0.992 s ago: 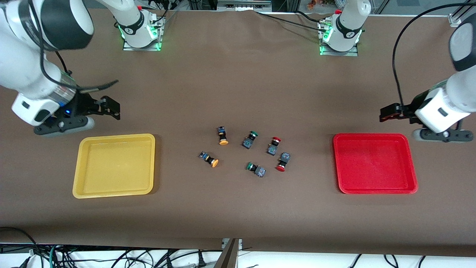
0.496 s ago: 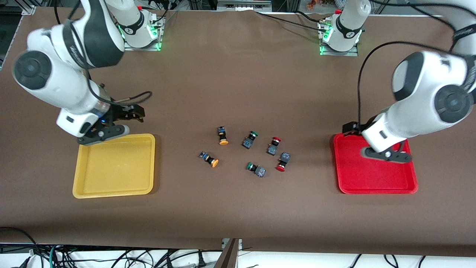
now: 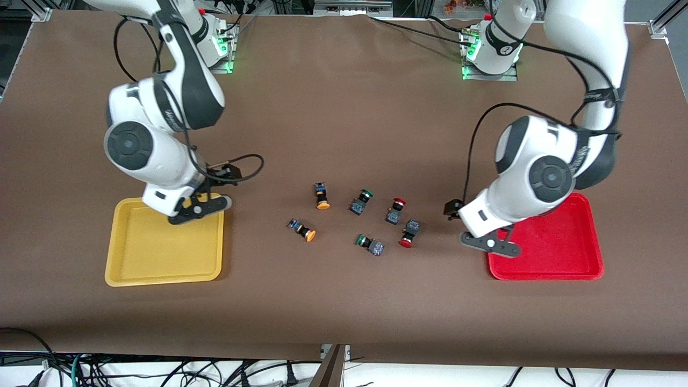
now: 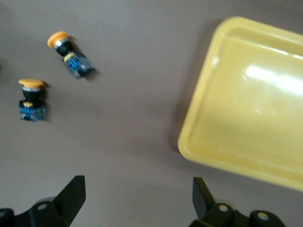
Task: Place red and yellow buttons in trays
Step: 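Move the right gripper to a yellow button while the left gripper reaches a red button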
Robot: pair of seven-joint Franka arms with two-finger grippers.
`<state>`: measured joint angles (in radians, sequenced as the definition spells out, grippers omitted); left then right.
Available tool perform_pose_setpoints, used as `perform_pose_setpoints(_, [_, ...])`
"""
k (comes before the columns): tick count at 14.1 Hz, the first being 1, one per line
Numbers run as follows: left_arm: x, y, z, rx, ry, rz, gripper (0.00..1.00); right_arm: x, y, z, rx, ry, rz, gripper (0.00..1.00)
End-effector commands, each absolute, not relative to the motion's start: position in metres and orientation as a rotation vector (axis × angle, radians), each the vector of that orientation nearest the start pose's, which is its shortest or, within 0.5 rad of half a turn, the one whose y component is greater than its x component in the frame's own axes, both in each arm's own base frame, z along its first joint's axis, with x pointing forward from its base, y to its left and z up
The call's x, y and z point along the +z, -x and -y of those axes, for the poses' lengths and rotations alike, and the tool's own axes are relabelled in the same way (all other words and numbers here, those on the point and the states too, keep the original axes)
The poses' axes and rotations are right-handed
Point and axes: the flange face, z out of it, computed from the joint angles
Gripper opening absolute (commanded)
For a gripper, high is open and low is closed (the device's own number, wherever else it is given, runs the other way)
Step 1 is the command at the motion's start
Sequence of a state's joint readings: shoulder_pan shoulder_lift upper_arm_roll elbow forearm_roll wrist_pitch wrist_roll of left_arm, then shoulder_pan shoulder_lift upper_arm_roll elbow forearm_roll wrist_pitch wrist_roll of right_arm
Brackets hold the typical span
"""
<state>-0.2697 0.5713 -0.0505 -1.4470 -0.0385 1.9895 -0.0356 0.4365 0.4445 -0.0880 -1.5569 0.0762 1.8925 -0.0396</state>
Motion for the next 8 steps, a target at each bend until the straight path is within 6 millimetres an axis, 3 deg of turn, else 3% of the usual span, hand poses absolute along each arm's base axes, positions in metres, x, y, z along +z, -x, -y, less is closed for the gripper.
perform_pose_setpoints(1, [0.323,-0.677,0.251,-0.004,3.145,-0.506,1.0,0.321,-0.631,-0.294,0.061,3.033,0.697,1.0])
perform_pose_setpoints(3, [0.302,-0.68,0.26,-0.045,3.148,-0.523,1.0,0.26,-0.638,-0.331,-0.083,2.981,0.861,1.0])
perform_pose_setpoints(5, [0.282,-0.682,0.27,-0.088,3.147,-0.54,1.0,0.228,-0.647,-0.341,-0.16,2.964,0.891,1.0])
perform_pose_setpoints(8, [0.253,-0.685,0.274,-0.133,3.145,-0.553,1.0,0.207,-0.646,-0.353,-0.196,2.953,0.907,1.0])
